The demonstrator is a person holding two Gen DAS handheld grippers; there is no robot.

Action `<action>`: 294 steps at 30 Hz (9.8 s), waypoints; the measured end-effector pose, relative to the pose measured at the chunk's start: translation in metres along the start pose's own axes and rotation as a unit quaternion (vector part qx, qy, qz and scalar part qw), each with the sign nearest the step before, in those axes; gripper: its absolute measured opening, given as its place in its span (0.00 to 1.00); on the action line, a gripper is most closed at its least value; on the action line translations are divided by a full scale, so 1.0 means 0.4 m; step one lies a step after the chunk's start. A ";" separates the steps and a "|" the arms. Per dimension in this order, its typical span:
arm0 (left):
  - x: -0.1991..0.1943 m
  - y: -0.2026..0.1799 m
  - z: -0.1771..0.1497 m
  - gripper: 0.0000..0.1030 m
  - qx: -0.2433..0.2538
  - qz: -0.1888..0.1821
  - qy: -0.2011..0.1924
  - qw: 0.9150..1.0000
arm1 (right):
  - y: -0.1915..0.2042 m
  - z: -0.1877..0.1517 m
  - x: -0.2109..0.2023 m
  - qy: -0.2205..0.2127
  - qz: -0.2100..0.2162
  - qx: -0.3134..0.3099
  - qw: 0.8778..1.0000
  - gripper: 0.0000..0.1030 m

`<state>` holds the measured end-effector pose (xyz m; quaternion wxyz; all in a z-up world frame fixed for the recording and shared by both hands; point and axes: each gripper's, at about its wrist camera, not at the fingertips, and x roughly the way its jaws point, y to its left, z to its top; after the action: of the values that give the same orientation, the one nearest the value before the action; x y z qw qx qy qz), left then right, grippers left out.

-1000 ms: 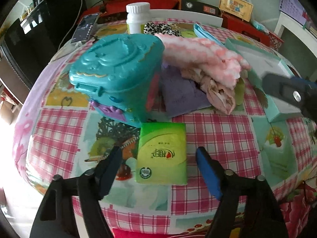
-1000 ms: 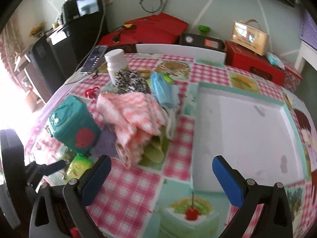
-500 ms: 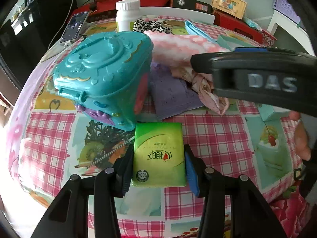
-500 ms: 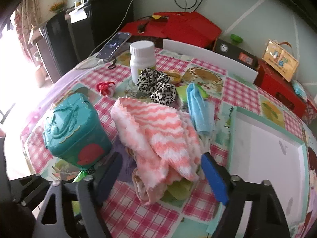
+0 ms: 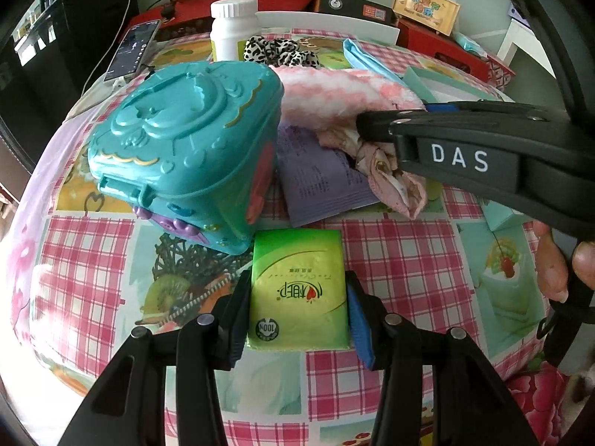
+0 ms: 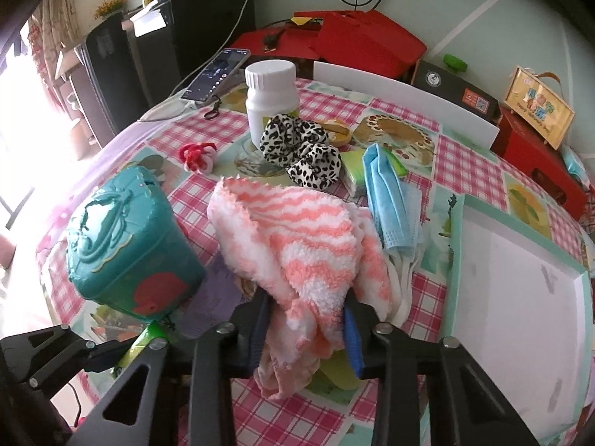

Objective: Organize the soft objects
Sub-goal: 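Lift the tissue pack and towel and carry both toward the white tray, then lower the tissue pack into the tray and open the left gripper while the right releases the towel, then move both grippers back toward the scrunchie and blue face mask, then grasp the blue face mask with the right gripper while the left grasps the leopard scrunchie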

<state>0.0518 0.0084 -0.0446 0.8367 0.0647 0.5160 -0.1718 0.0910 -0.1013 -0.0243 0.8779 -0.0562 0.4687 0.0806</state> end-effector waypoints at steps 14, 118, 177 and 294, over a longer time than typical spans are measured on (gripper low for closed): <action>-0.009 0.005 -0.004 0.47 -0.004 -0.010 0.001 1.000 | -0.027 0.000 -0.032 -0.023 0.025 0.034 0.999 0.19; 0.156 -0.473 0.421 0.74 0.049 -0.104 -0.061 0.991 | -0.747 -0.162 -0.126 0.022 -0.223 0.320 0.920 0.52; 0.031 -0.055 0.450 0.94 -0.141 -0.006 -0.102 0.985 | -0.603 -0.037 -0.146 -0.064 -0.147 0.272 0.949 1.00; 0.222 0.027 0.494 0.32 -0.154 0.051 -0.009 0.987 | -0.310 0.114 0.136 -0.011 0.088 0.160 0.983 0.17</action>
<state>0.2581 -0.0574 -0.0334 0.8491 -0.0397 0.5246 -0.0478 0.1819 -0.2101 -0.0415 0.8700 0.1276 0.4691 0.0818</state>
